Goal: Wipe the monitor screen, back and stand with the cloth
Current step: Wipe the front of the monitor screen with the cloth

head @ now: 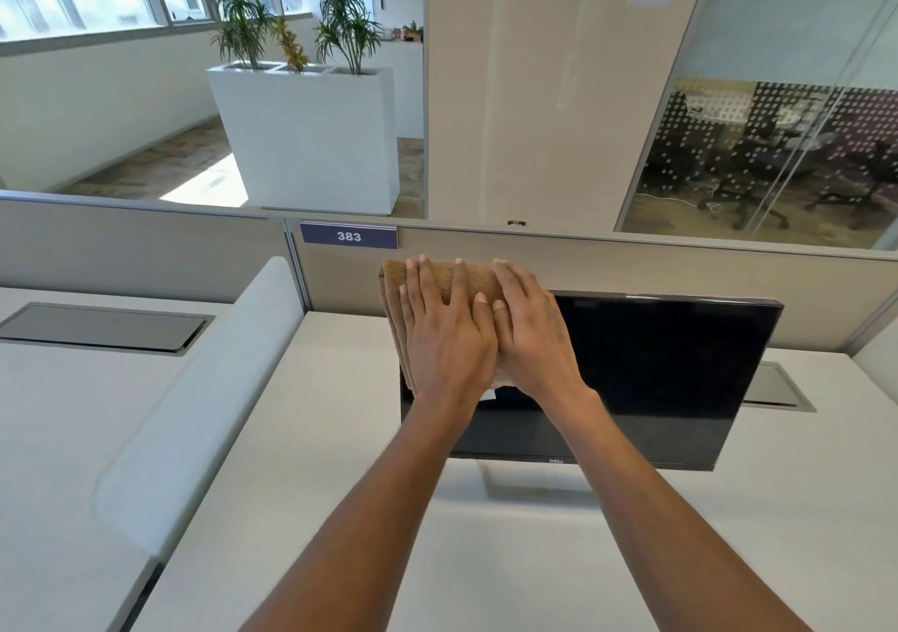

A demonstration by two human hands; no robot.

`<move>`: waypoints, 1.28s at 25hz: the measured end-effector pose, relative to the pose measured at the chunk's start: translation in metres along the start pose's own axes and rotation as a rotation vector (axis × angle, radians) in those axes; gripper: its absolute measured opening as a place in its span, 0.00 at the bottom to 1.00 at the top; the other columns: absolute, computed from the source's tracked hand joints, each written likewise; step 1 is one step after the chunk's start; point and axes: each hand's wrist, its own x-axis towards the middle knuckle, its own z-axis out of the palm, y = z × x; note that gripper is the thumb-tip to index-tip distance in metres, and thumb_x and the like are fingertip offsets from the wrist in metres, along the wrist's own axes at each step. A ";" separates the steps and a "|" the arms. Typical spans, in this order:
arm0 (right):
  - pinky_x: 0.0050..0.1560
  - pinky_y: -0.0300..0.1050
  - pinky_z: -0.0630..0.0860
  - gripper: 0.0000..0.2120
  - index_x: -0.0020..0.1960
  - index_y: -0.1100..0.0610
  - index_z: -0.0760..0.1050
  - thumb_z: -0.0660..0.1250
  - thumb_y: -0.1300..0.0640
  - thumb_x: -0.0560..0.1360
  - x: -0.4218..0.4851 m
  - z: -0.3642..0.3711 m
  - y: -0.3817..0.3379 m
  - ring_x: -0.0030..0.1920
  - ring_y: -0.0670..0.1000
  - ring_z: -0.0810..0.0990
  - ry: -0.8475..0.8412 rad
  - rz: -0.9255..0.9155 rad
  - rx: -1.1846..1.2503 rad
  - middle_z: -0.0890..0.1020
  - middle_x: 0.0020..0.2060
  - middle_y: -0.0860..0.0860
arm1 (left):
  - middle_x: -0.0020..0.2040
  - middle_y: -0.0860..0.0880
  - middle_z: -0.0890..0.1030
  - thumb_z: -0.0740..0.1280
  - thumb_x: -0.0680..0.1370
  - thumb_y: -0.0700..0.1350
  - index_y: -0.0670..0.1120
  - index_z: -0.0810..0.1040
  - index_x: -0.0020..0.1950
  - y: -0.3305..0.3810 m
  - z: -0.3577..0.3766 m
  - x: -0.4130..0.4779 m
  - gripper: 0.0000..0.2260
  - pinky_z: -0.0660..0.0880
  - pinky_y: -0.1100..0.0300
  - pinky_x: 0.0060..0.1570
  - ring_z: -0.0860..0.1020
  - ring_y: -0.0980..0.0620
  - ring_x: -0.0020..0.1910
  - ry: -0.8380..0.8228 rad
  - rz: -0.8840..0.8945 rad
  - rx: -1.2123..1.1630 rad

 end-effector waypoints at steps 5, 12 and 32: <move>0.79 0.47 0.63 0.20 0.76 0.59 0.72 0.56 0.58 0.86 -0.003 0.002 0.000 0.76 0.49 0.68 0.016 0.035 0.007 0.72 0.77 0.52 | 0.86 0.43 0.51 0.55 0.83 0.65 0.51 0.64 0.81 -0.014 0.001 -0.002 0.30 0.43 0.47 0.83 0.43 0.46 0.85 0.057 -0.009 0.028; 0.80 0.51 0.55 0.22 0.75 0.54 0.74 0.54 0.56 0.84 -0.006 0.006 -0.006 0.74 0.48 0.70 -0.034 -0.103 -0.007 0.78 0.71 0.48 | 0.86 0.45 0.48 0.57 0.79 0.66 0.50 0.63 0.80 -0.025 -0.005 0.001 0.33 0.42 0.37 0.81 0.38 0.46 0.85 0.050 -0.052 -0.098; 0.68 0.53 0.63 0.29 0.77 0.46 0.71 0.56 0.65 0.79 0.011 -0.008 -0.005 0.67 0.47 0.72 -0.190 -0.205 0.039 0.79 0.68 0.42 | 0.76 0.46 0.69 0.66 0.81 0.38 0.51 0.68 0.78 -0.032 -0.016 0.000 0.26 0.74 0.46 0.69 0.71 0.43 0.71 0.177 -0.216 -0.223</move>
